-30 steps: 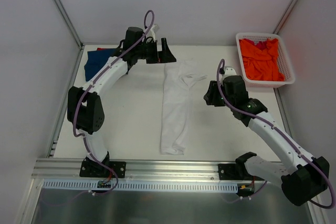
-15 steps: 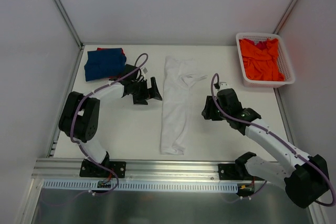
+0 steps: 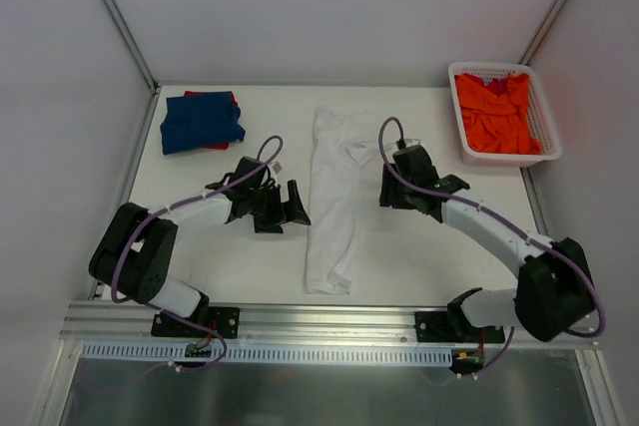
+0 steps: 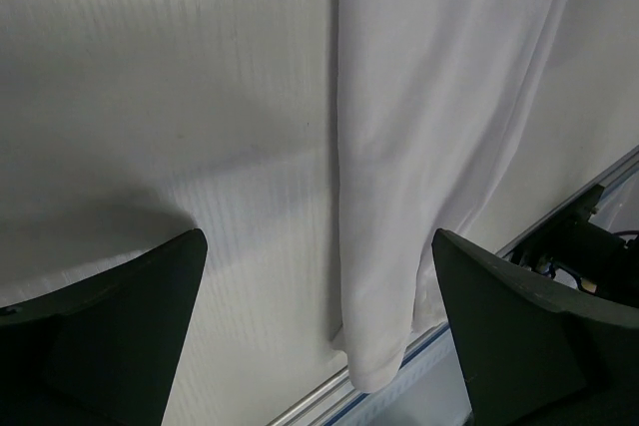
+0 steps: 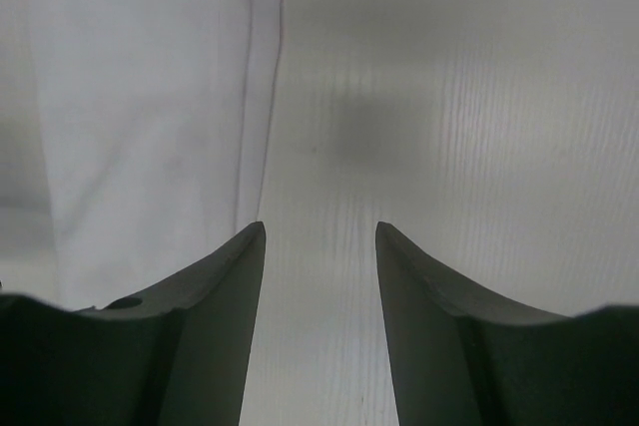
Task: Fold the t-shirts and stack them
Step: Fold the tshirt
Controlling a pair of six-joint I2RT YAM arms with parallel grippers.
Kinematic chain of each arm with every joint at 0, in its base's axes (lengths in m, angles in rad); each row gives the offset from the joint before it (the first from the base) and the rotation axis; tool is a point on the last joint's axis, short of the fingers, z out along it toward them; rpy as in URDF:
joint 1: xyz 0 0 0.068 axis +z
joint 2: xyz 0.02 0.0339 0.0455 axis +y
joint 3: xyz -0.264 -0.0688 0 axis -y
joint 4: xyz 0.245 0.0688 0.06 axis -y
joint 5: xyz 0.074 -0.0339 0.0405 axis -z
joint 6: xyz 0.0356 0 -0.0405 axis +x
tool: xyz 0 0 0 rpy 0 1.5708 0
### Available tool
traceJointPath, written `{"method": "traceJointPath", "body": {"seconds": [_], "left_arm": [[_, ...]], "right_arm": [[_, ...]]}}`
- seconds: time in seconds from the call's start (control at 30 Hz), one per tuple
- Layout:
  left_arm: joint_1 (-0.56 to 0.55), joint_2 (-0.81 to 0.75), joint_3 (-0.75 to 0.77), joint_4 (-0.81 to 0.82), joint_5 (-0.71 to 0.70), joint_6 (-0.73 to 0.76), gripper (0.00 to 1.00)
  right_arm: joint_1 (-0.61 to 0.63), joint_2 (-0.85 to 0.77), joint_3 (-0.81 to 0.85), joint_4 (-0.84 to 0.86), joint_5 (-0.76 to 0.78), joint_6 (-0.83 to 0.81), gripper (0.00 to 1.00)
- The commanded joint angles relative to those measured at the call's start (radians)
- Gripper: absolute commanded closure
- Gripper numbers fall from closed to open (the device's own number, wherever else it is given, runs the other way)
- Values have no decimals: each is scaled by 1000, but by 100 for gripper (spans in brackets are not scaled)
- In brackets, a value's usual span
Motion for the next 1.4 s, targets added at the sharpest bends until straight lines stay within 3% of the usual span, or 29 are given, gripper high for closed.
{"method": "traceJointPath", "body": {"seconds": [0.0,0.23,0.63,1.07,1.37], "left_arm": [[-19,-74,-36,46,-8,-41,2],[-20,-111,-68,49,-11,-29,2],[-20,-79,-71,72,9,-17,2],[-19,-54,-68,77,19,-20,2],[-19,-54,-71,78,19,-22,2]], "right_arm": [[-79,178,171,32,-7,-49,48],[-177,467,428,53,-74,-111,48],[-322,671,673,78,-202,-160,48],[-361,837,834,83,-284,-152,49],[-411,851,761,176,-361,-80,49]]}}
